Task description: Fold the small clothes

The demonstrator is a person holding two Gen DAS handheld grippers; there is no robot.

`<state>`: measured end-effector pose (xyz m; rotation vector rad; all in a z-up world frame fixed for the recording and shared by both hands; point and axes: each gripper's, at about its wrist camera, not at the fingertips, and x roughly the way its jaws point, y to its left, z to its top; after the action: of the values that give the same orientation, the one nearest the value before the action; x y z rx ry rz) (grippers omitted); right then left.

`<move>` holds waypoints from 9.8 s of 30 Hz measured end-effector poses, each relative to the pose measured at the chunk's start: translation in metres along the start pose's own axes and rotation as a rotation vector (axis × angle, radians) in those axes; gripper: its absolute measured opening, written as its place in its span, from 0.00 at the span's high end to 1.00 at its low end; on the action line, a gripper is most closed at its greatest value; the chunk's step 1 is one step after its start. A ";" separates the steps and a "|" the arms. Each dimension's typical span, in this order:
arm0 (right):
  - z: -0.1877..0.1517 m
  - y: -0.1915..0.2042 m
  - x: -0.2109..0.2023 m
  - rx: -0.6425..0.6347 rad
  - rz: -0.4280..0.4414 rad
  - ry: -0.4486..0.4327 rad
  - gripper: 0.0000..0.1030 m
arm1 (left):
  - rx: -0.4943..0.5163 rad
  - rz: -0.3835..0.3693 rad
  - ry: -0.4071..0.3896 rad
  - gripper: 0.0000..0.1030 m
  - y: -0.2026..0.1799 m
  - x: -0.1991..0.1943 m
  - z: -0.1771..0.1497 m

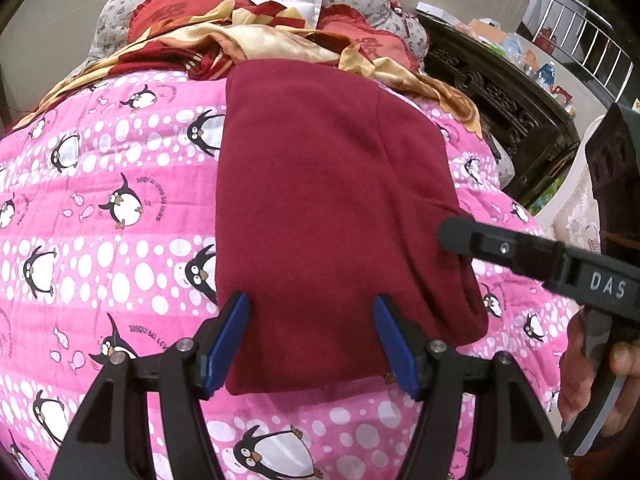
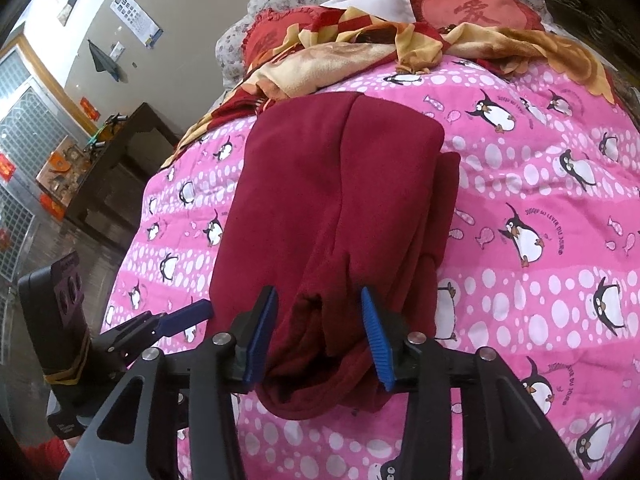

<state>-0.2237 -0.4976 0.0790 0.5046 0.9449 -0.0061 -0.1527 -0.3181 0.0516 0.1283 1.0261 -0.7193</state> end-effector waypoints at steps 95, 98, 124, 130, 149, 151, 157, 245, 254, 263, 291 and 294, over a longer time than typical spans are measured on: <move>0.043 -0.076 0.034 0.083 -0.069 -0.132 0.66 | -0.068 -0.009 0.009 0.17 0.024 0.040 0.046; 0.037 -0.080 0.019 0.115 -0.004 -0.159 0.47 | -0.067 -0.015 -0.007 0.13 0.030 0.038 0.050; 0.022 -0.073 0.063 0.104 0.218 -0.080 0.16 | -0.157 -0.216 0.052 0.00 0.059 0.081 0.060; 0.017 -0.058 0.054 0.066 0.169 -0.127 0.33 | -0.144 -0.242 0.053 0.26 0.047 0.080 0.062; -0.009 0.009 0.005 0.023 0.260 -0.123 0.38 | -0.082 -0.165 -0.016 0.51 0.050 -0.029 0.021; -0.016 0.021 0.007 0.020 0.281 -0.102 0.38 | -0.092 -0.146 -0.012 0.51 0.059 -0.042 0.008; -0.034 0.050 0.022 -0.006 0.316 -0.045 0.38 | -0.137 -0.107 -0.004 0.51 0.084 -0.064 -0.027; -0.063 0.131 -0.003 -0.179 -0.135 -0.076 0.21 | -0.115 0.279 -0.257 0.14 0.082 -0.121 -0.056; -0.063 0.133 0.000 -0.183 -0.130 -0.075 0.21 | -0.117 0.280 -0.251 0.14 0.085 -0.118 -0.056; -0.064 0.130 0.003 -0.173 -0.128 -0.063 0.21 | -0.117 0.281 -0.236 0.14 0.086 -0.112 -0.057; -0.062 0.128 0.009 -0.168 -0.126 -0.041 0.21 | -0.110 0.276 -0.225 0.14 0.085 -0.104 -0.058; -0.061 0.125 0.013 -0.165 -0.126 -0.032 0.21 | -0.108 0.273 -0.223 0.14 0.086 -0.104 -0.058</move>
<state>-0.2358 -0.3588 0.0913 0.2908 0.9358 -0.0497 -0.1757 -0.1777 0.0861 0.0900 0.8121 -0.4187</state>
